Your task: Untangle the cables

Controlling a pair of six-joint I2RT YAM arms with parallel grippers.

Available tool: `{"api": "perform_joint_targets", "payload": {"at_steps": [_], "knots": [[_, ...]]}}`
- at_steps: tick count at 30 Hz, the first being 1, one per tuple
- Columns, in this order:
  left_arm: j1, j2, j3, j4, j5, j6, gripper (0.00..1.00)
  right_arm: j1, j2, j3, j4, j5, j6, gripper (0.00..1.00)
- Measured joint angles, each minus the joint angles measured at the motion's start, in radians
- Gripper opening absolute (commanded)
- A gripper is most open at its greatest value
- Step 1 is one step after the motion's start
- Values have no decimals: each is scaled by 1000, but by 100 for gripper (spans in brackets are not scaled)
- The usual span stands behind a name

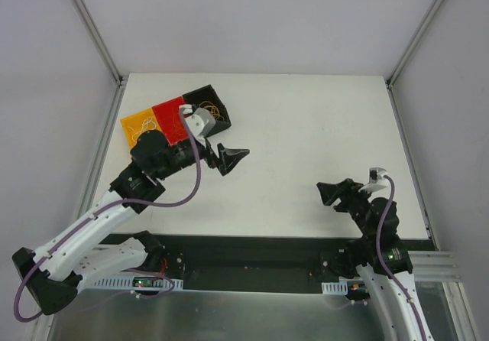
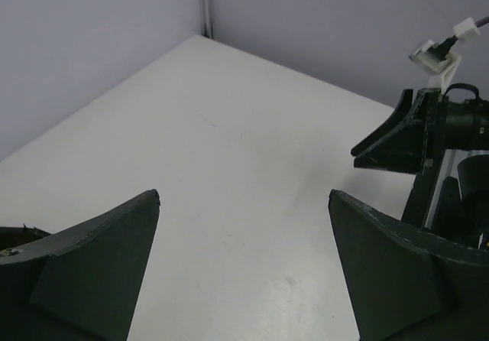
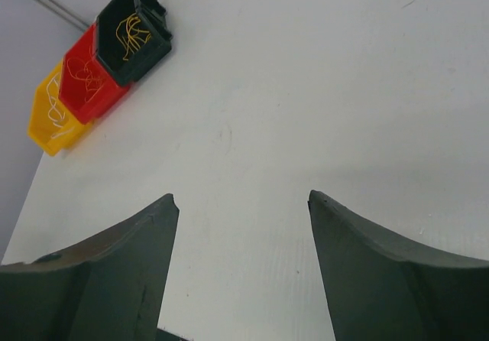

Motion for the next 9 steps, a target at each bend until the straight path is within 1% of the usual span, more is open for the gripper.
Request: {"api": "perform_joint_targets", "payload": {"at_steps": [1, 4, 7, 8, 9], "knots": [[-5, -35, -26, 37, -4, 4, 99, 0, 0, 0, -19, -17, 1, 81], [-35, -119, -107, 143, -35, 5, 99, 0, 0, 0, -66, -47, 9, 97], [-80, -168, -175, 214, -85, 16, 99, 0, 0, 0, -92, -57, 12, 100], [-97, -179, -190, 226, -112, 21, 99, 0, 0, 0, -98, -58, 13, 96], [-107, -186, -200, 233, -135, 24, 99, 0, 0, 0, -103, -57, 13, 96]]}}
